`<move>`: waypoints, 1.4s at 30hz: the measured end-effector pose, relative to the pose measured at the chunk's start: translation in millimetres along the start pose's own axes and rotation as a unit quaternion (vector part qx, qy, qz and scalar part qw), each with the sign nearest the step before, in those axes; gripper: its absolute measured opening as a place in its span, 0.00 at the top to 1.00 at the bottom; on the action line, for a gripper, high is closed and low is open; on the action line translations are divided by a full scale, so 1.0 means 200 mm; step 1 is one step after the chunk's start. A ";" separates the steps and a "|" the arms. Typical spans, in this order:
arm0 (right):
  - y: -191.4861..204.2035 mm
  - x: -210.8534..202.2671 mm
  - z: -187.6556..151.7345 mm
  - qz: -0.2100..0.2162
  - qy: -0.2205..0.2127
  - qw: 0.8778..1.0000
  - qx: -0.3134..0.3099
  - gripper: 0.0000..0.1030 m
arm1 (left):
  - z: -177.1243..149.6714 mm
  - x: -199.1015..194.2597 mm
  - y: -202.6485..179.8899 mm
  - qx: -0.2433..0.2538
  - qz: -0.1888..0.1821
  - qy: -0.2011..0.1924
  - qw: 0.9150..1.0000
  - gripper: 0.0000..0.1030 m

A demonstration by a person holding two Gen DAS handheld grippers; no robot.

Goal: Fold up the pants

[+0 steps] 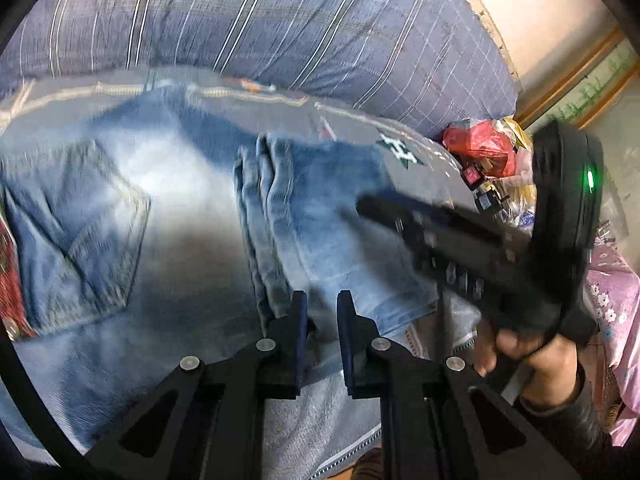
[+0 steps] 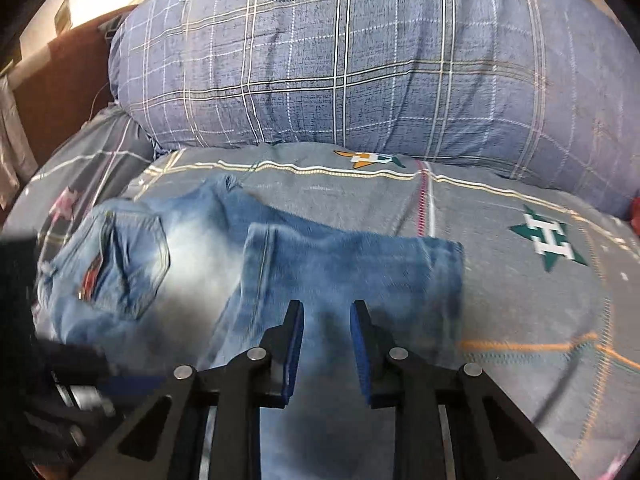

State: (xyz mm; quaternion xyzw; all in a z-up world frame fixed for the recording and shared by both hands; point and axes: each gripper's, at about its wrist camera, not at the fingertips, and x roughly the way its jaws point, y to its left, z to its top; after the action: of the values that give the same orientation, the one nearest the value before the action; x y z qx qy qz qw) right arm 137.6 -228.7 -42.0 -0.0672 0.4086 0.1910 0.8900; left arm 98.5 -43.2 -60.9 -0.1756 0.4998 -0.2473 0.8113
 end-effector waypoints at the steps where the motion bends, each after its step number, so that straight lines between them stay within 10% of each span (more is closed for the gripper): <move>1: 0.00 -0.01 -0.01 -0.003 -0.001 1.000 -0.001 0.74 | 0.01 -0.01 -0.02 0.008 0.007 -0.003 1.000 0.85; 20: -0.07 -0.03 -0.30 -0.021 0.037 0.998 0.037 0.65 | -0.04 0.21 -0.15 0.099 0.110 0.032 0.989 0.83; 30: -0.01 -0.11 -0.29 -0.015 0.017 0.999 0.029 0.45 | 0.00 -0.06 -0.09 0.101 0.130 0.002 0.986 0.83; 42: 0.35 -0.11 -0.22 0.059 0.003 0.998 -0.026 0.45 | -0.09 -0.29 0.29 0.041 0.194 -0.003 0.980 0.83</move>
State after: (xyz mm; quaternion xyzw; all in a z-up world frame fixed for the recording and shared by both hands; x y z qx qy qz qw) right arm 65.7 -182.4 -52.8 -0.0664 0.4094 0.2536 0.8739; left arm 72.5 38.0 -57.8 -0.0422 0.5111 -0.1047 0.8521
